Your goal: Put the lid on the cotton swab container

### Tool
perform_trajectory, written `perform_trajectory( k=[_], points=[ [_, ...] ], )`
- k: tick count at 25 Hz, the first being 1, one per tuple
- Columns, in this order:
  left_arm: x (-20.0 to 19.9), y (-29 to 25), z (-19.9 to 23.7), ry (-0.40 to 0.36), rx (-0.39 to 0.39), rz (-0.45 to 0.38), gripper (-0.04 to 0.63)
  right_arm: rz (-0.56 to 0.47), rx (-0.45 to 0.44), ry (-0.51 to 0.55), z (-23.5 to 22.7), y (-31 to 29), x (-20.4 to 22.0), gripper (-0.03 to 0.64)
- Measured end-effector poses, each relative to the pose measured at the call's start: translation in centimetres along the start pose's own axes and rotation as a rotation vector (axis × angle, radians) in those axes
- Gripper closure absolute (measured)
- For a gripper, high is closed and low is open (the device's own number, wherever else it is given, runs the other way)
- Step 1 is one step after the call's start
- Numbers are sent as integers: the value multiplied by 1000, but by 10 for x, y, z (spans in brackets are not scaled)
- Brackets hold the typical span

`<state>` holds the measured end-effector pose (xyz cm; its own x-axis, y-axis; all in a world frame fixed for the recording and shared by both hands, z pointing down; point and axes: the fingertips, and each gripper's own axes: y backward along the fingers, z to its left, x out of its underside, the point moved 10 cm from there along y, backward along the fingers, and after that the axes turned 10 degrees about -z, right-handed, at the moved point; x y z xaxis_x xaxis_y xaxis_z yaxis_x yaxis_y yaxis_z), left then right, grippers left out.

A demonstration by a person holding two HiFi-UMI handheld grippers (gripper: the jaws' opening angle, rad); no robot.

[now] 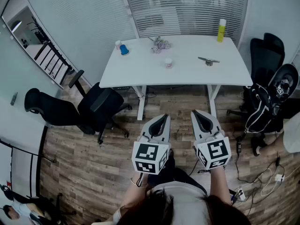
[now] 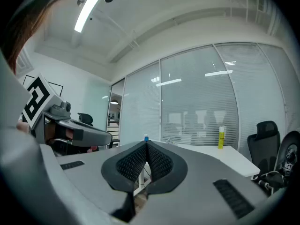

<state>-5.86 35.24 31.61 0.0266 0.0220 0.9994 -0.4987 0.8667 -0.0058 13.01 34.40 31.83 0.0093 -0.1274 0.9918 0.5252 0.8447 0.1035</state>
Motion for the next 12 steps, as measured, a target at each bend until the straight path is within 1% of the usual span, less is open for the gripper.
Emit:
perform_trajectory(
  k=[5, 12],
  points=[
    [-1, -15, 14, 6, 1, -5, 575, -16, 1, -11, -4, -16, 1, 589],
    [0, -42, 35, 17, 19, -15, 575, 8, 8, -83, -15, -41, 8, 589]
  ],
)
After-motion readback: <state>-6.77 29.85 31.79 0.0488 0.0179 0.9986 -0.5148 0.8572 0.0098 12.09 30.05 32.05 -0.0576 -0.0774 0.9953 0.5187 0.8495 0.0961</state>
